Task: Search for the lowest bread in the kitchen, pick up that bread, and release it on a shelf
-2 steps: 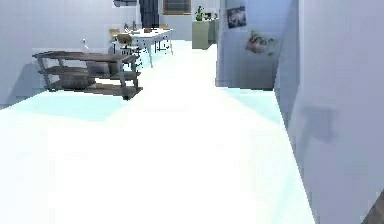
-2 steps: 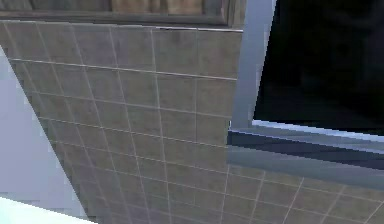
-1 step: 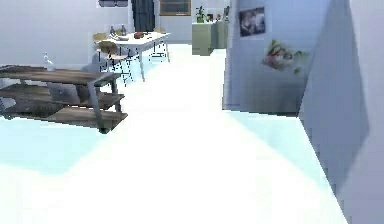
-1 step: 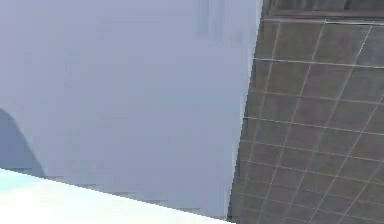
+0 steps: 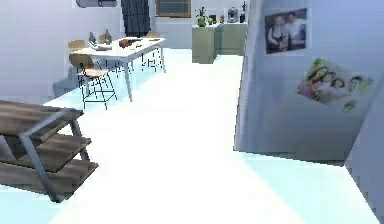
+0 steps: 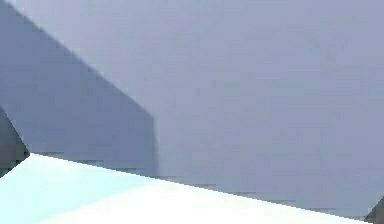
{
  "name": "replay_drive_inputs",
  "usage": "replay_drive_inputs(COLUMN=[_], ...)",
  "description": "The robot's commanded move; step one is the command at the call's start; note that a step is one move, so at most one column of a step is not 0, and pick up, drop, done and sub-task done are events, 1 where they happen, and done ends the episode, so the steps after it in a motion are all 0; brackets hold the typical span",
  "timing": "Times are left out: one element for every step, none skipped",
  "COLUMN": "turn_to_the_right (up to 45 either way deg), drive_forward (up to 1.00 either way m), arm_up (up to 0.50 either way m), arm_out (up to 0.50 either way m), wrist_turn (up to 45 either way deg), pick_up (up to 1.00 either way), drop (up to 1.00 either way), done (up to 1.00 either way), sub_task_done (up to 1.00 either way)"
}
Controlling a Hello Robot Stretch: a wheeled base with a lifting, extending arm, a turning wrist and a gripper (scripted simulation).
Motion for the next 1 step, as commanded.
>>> replay_drive_inputs(turn_to_the_right=[0.0], drive_forward=[1.00], arm_up=[0.00], arm_out=[0.00], wrist_turn=[0.0], pick_up=[0.00], drop=[0.00], done=[0.00], sub_task_done=[0.00])
